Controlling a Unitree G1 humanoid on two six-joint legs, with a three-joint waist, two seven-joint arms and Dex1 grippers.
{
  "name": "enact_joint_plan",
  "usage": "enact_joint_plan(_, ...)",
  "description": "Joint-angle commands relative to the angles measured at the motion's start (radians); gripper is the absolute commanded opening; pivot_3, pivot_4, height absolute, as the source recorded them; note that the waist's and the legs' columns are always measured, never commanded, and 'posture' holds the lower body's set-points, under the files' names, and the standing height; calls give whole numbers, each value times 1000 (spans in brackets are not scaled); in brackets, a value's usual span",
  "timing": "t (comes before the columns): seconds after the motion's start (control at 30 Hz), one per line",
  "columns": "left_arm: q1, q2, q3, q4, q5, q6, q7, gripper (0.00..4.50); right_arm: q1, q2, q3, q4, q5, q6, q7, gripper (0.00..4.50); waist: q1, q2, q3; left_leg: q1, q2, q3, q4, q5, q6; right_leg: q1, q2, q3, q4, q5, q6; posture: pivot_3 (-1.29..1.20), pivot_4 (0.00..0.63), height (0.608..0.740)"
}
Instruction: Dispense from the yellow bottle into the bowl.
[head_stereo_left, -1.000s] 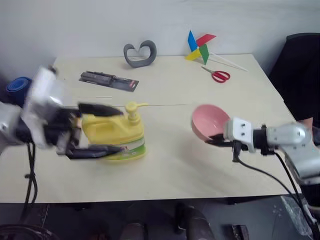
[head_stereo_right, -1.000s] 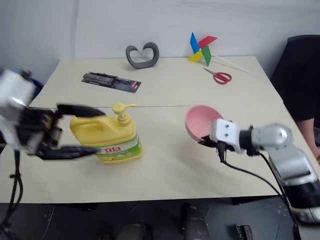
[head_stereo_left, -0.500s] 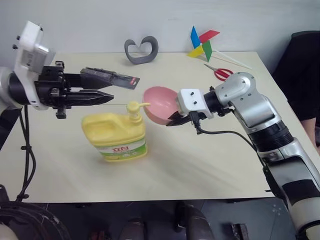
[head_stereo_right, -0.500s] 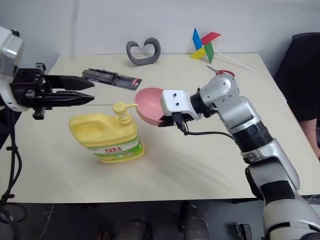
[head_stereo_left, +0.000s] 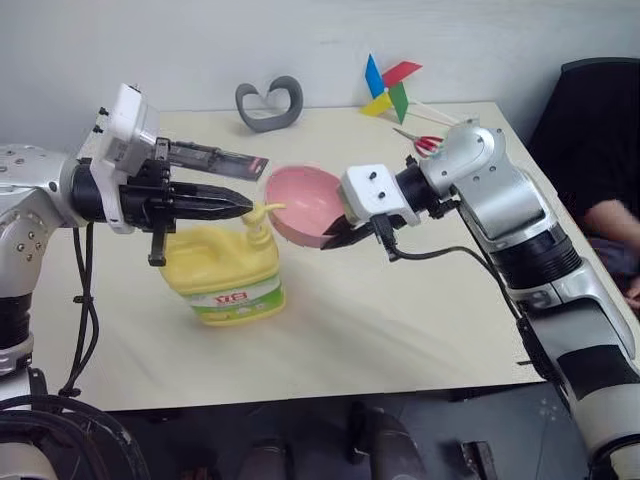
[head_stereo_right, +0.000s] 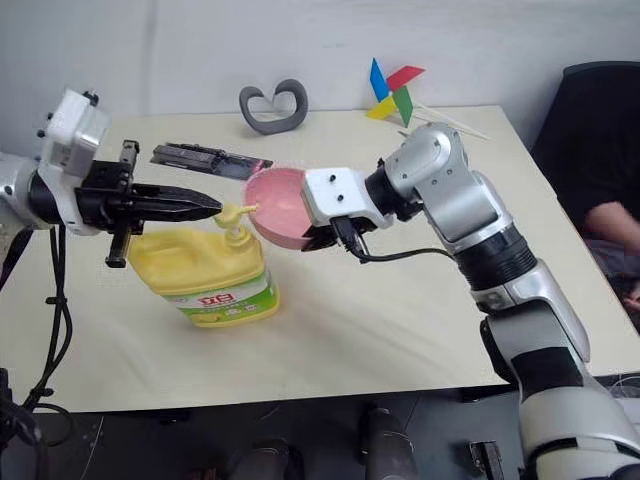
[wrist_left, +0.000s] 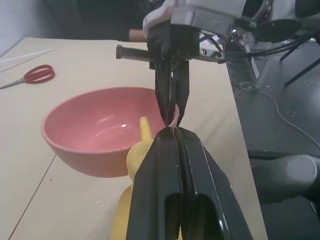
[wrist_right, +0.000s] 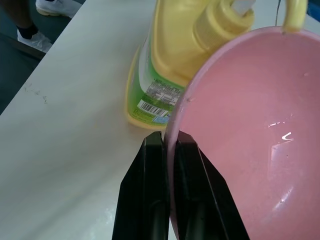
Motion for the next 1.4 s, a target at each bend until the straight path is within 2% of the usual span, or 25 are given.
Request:
enact_joint_plan(0.03,-16,-13,4,8,32,-29,5,28,-36,5,-30,-26,21,-5,23,0,1,0,0,0,0,0,1,0,0,0,0,0,0,0,0,0,150,740)
enact_joint_plan(0.33,-27,-76,16,5,63,-40,57,28,-41,-1,-31,-43,31,-8,41,0,0,0,0,0,0,-1,1,0,0,-1,0,0,-1,1,0,0,150,740)
enact_joint_plan(1.03,12,-32,-143,19,238,-110,-18,28,-85,2,2,-33,-6,-105,84,0,1,0,0,-1,0,1,1,0,0,0,0,1,1,1,-1,0,150,740)
enact_joint_plan(1.4,-7,-43,-165,51,261,-125,-43,28,-84,10,20,3,-63,-157,72,0,1,0,0,1,0,2,1,0,0,1,0,2,1,1,-1,0,150,740)
